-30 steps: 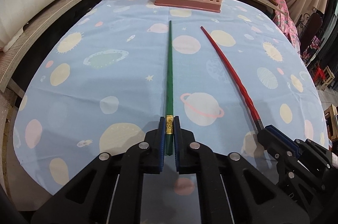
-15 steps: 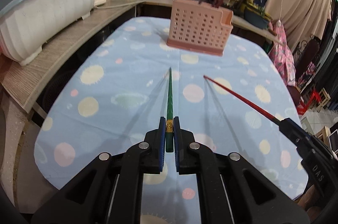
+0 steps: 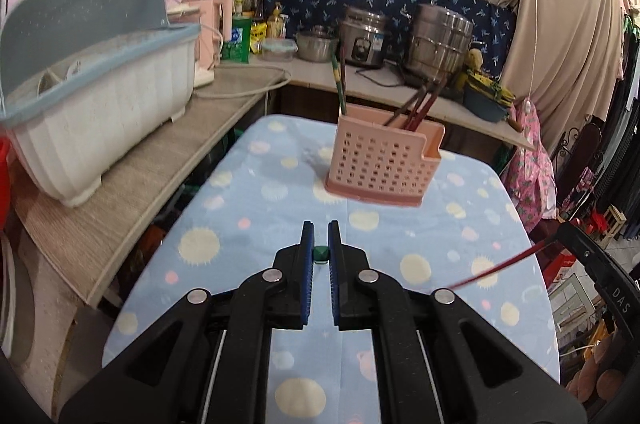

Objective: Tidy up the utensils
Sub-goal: 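Lift both held chopsticks and carry them over the pink holder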

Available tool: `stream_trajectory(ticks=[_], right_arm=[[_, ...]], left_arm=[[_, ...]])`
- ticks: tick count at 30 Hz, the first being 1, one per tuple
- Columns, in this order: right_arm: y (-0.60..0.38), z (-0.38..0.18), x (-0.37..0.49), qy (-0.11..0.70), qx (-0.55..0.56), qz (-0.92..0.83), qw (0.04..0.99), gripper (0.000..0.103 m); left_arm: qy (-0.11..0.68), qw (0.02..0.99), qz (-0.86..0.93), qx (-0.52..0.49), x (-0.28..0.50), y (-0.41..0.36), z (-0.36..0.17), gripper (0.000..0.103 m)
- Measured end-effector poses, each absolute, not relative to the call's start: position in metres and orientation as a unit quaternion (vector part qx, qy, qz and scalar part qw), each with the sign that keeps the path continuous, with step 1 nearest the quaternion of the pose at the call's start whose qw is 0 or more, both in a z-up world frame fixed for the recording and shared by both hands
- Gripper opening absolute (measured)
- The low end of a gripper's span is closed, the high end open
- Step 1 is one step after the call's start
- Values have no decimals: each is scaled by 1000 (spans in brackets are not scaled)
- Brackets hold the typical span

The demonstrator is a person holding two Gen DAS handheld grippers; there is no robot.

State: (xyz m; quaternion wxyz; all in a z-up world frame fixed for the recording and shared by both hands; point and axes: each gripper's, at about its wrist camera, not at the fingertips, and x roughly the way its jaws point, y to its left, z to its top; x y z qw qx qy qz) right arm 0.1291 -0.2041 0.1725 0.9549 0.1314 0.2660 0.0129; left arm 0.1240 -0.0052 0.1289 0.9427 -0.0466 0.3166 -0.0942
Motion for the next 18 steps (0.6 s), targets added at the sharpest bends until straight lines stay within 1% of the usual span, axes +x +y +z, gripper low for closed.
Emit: stream_trajectory(ticks=[10,18], right_arm=[[-211,204,167,231,144,26,962,7],[-229,256,218,167,161,25,972,7]], left_arm=[[291,949,-104,-62,175,-13,171,7],[224,967,-96,-74,215,-16,233,7]])
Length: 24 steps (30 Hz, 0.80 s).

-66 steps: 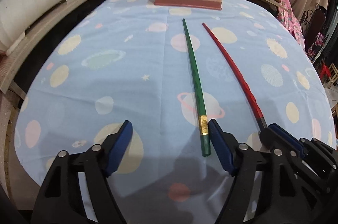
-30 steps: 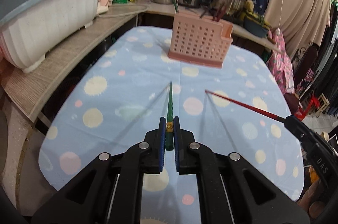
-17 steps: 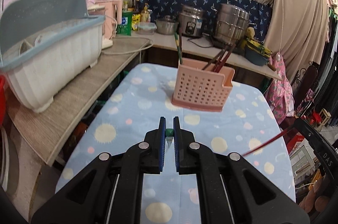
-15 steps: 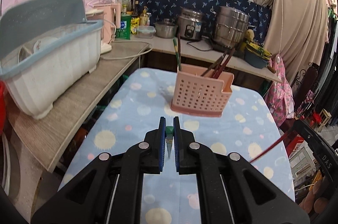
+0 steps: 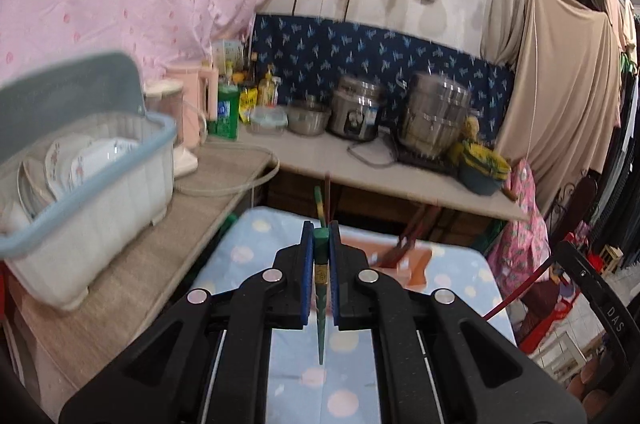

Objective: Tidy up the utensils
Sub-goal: 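Lift both held chopsticks and carry them over the pink holder, then open both tools to drop the chopsticks into the pink holder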

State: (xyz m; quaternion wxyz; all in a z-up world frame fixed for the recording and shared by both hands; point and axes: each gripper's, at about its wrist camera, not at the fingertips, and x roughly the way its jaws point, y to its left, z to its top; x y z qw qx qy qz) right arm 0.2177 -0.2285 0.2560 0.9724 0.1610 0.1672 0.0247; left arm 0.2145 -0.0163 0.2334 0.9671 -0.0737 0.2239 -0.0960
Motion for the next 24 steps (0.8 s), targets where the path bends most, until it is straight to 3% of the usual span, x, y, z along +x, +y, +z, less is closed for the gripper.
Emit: stream_trajectory(ticks=[11,24], right_arm=[[-244,298,309,113,176,9,978,7],[-234,234,369,188,167,18,968,7]], left_arm=[[149,982,-81,-80,282,-38,290,7],[195,974,-86,-72,343,-64,237,7]])
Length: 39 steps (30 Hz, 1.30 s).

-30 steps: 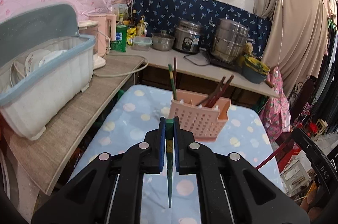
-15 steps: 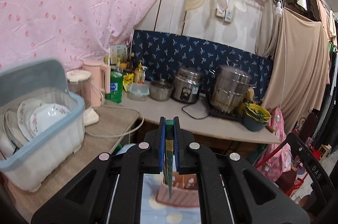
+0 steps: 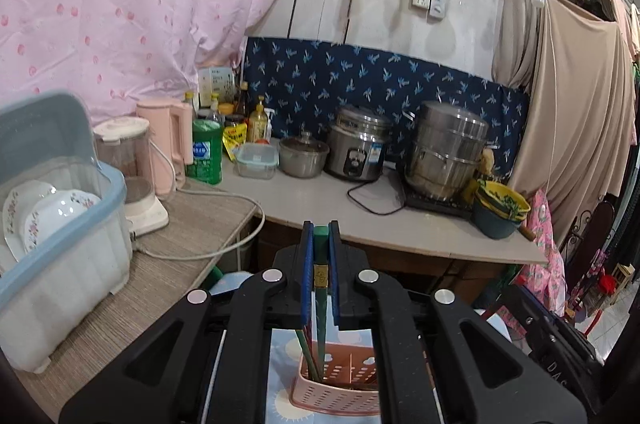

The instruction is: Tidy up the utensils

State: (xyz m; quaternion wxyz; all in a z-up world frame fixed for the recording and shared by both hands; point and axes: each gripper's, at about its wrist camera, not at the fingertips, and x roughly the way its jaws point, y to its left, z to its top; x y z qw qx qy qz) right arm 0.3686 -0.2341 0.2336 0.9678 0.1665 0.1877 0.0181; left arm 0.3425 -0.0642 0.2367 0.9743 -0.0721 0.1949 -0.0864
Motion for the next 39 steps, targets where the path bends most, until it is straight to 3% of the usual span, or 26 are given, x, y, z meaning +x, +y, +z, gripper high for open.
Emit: stream_trajectory(ticks=[10,12,13,17,28,39], right_arm=[[-224,190,384,241,153,21,958,10],[-224,189,382,240,151,17,959,17],[-225,189,381,240,151,17,959,22],[-227,195,372,232,151,13,961,27],[-221,206,333,224,132,11,965,39],[-215,212,283,226,125,10,966,43]], left_arm=[[238,966,-78,-70,359,-68,190,10],[240,965,-75,-70,357,-68,189,34],[239,966,-70,-69,355,-68,189,40],[232,968,-68,-62,345,-67,191,51],[231,971,-60,-29,304,-67,193,53],[231,972,-50,1,253,-69,192,58]])
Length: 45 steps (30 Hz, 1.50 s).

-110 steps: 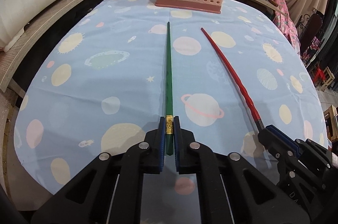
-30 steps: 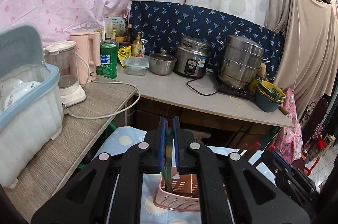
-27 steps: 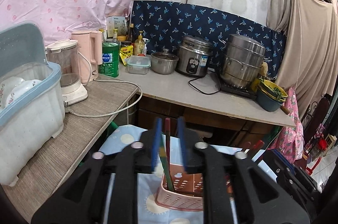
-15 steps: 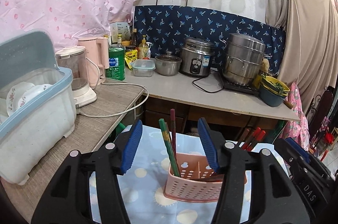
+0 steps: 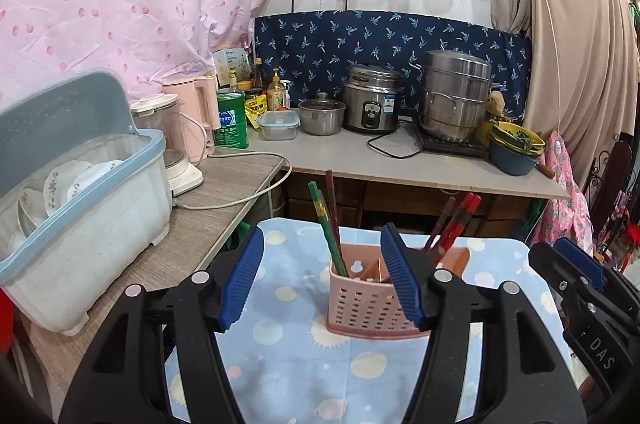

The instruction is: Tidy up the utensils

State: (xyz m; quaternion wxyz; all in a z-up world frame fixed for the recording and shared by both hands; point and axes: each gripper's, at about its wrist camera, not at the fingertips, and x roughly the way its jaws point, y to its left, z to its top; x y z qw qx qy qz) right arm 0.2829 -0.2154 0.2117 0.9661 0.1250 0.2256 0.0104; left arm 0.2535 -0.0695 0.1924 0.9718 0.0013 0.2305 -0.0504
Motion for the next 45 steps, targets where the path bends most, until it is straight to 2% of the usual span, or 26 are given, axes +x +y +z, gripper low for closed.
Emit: stream_trajectory(ticks=[5,17,39,40,42,45], right_arm=[[-209,212,258,227,113,9,967,50],[-195,190,210,252,94,4,963,59],[-182,149,165,296,94,-5,950,66],[-182,147,164,300,96,-5,949,67],[-181,143,162,303,96,-8,948,72],[-179,140,158,302,89,-18,949,78]], left_arm=[[237,970,-49,5,233,-68,188,62],[255,966,-39,12,188,-63,169,66],[304,952,-30,20,154,-52,120,67],[308,951,-31,19,153,-52,116,68],[313,949,-31,16,150,-51,110,79],[310,950,-26,16,145,-51,103,86]])
